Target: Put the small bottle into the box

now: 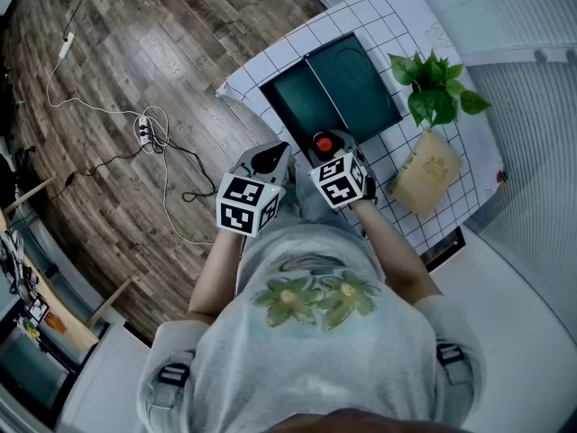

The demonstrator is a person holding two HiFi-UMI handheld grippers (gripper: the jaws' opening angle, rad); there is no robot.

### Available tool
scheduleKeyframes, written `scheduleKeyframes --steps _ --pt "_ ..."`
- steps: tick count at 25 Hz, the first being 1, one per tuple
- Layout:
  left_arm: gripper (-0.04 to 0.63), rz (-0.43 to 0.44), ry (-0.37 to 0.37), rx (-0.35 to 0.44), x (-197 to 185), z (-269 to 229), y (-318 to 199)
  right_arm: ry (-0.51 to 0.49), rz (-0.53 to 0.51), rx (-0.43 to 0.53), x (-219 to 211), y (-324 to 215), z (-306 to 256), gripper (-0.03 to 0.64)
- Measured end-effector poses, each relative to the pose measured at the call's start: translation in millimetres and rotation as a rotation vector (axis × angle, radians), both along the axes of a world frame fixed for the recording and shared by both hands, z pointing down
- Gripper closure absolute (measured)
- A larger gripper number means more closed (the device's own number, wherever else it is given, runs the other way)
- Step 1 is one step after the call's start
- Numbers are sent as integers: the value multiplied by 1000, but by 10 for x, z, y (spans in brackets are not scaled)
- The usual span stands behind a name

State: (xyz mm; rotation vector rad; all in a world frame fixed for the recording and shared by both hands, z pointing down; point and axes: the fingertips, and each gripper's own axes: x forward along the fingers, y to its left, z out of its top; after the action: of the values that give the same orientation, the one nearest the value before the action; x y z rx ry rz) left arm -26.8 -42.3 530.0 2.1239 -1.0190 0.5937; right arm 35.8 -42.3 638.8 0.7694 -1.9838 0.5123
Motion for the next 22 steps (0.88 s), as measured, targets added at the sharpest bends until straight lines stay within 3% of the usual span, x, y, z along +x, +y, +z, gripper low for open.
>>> scheduleKeyframes --steps 22 --pt "591 3 6 3 9 0 -12 80 -68 11 -9 50 68 399"
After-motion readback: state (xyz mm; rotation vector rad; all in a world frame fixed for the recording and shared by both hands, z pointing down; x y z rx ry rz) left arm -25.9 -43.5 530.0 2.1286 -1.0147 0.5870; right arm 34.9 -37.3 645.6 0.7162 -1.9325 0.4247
